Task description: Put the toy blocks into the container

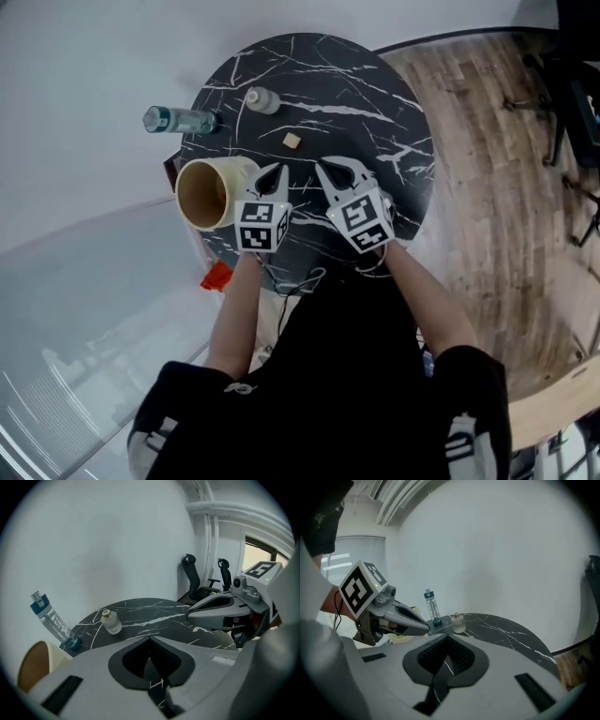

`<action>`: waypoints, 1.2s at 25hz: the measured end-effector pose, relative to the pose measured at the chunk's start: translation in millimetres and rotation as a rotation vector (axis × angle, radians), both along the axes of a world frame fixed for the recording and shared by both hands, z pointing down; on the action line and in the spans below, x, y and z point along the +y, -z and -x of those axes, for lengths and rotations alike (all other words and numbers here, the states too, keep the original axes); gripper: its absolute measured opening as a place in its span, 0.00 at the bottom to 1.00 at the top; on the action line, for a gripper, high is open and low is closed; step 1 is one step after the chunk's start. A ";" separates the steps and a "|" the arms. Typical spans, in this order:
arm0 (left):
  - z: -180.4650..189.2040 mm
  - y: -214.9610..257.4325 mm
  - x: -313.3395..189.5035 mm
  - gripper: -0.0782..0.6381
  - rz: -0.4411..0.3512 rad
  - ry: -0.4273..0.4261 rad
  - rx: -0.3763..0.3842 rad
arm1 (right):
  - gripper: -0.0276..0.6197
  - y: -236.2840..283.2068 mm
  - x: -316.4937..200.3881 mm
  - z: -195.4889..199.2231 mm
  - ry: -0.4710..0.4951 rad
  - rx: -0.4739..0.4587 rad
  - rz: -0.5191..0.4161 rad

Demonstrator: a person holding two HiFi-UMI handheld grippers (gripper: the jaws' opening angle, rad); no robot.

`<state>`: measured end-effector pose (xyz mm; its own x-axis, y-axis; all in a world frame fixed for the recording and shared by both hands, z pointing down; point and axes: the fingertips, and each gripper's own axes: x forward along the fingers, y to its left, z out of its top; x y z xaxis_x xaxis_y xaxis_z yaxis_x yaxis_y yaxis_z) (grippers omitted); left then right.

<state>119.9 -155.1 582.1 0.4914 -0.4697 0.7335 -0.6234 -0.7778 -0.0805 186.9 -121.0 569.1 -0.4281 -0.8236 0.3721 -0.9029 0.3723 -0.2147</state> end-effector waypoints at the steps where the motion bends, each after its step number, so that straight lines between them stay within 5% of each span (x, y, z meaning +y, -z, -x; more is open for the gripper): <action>1: -1.6 -6.6 -2.8 0.11 0.013 -0.003 -0.018 | 0.04 -4.2 -0.8 -1.2 0.005 -0.002 0.008; 15: -8.8 -70.1 -40.9 0.11 0.093 0.022 -0.173 | 0.04 -48.6 -16.7 -5.6 0.095 -0.068 0.096; 19: -6.3 -89.8 -52.2 0.25 0.118 0.018 -0.219 | 0.04 -58.1 -24.8 -15.0 0.101 -0.069 0.110; 30: -4.5 -121.4 -68.8 0.41 0.178 0.008 -0.255 | 0.04 -77.0 -30.3 -35.9 0.105 -0.063 0.156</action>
